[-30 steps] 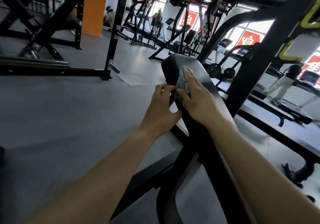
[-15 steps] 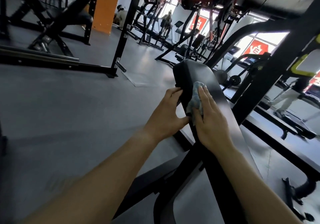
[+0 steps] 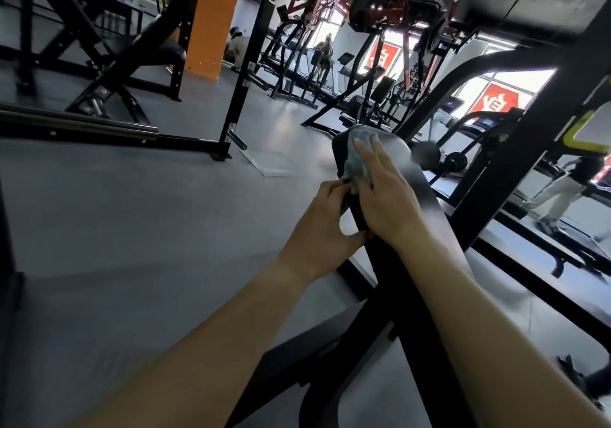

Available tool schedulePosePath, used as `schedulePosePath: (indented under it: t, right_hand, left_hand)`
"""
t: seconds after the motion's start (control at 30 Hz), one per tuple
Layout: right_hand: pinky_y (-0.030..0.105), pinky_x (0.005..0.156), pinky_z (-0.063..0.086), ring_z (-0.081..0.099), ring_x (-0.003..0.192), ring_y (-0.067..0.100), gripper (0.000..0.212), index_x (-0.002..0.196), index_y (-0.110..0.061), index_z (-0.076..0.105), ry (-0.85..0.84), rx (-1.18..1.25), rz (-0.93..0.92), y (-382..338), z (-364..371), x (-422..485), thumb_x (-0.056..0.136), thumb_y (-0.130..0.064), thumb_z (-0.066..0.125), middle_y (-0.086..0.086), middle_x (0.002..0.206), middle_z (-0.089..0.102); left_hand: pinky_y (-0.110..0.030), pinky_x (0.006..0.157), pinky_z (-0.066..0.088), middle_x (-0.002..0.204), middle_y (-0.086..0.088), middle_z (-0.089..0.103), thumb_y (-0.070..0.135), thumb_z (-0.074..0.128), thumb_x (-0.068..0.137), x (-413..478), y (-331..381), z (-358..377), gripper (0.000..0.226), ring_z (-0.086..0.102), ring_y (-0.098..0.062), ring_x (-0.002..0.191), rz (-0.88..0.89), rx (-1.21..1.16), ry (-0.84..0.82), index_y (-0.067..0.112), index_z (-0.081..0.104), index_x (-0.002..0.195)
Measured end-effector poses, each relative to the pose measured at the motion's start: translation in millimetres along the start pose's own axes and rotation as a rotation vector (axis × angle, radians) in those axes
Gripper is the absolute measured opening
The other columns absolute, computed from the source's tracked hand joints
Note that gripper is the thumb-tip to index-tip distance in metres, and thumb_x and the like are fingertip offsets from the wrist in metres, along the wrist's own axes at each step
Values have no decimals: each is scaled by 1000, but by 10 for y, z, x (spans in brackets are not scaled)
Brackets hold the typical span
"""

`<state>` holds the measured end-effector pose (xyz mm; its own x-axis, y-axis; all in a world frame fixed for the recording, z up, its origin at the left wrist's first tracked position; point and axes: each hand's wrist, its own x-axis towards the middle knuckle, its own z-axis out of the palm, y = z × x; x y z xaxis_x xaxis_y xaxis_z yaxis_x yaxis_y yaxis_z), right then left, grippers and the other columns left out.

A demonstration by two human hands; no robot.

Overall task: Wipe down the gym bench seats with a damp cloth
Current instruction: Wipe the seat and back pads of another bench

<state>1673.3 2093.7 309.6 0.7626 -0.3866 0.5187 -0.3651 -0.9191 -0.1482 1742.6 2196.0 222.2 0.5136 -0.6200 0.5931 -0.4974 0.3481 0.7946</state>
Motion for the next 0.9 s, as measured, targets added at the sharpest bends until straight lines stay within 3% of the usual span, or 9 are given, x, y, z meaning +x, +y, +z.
schedulePosePath:
  t: [0.1,0.3,0.4,0.5,0.57,0.67,0.8,0.9]
  right_hand:
    - [44,116,39,24,153,15,57,152,-38,40,34,-36,-48,36,28,-356,101,-15,48,-17,169,13]
    - [44,113,40,30,150,18,53,147,-39,46,31,-120,-26,-9,-6,-224,100,-16,47,-15,168,20]
    - [40,112,39,29,151,19,52,149,-36,44,-27,-91,6,-115,-20,130,101,-17,44,-13,169,17]
    - [36,114,33,24,153,17,51,150,-33,44,-59,-69,12,-155,-23,273,102,-16,42,-11,170,14]
    - [37,116,34,24,153,17,50,148,-36,46,-54,-46,8,-119,-13,194,102,-16,42,-15,169,13]
    - [40,114,37,27,152,13,45,139,-39,52,-4,-3,1,-53,1,-97,100,-17,45,-21,167,16]
    - [44,111,42,38,146,14,43,129,-38,57,60,43,-22,-2,-42,-609,97,-13,47,-22,165,24]
    - [43,105,45,46,140,16,40,125,-36,58,107,36,23,55,-50,-935,91,-16,47,-24,163,29]
  left_hand:
    - [-7,104,37,142,11,46,23,78,87,-13,-3,-15,68,51,4,125,20,-3,-6,23,48,148]
    - [-31,111,46,152,16,37,29,78,87,-41,-22,-6,82,46,0,135,8,23,-55,30,36,157]
    - [-24,113,41,157,22,31,32,79,88,-39,-20,0,85,41,7,135,-27,48,-72,35,31,158]
    - [-4,103,32,156,22,33,33,80,88,-40,-2,-14,84,37,22,122,-26,51,-79,35,33,156]
    - [-2,100,31,155,21,35,34,81,87,-42,11,-24,79,39,18,125,-19,51,-79,34,38,154]
    - [-19,110,38,157,19,36,34,79,88,-53,17,-23,75,43,1,137,2,62,-69,33,41,152]
    - [-33,121,33,166,14,24,35,75,90,-95,-44,1,84,33,-12,148,12,135,-106,33,29,160]
    - [-40,124,29,170,9,16,39,74,92,-112,-84,4,88,25,-15,153,-20,235,-127,23,24,163]
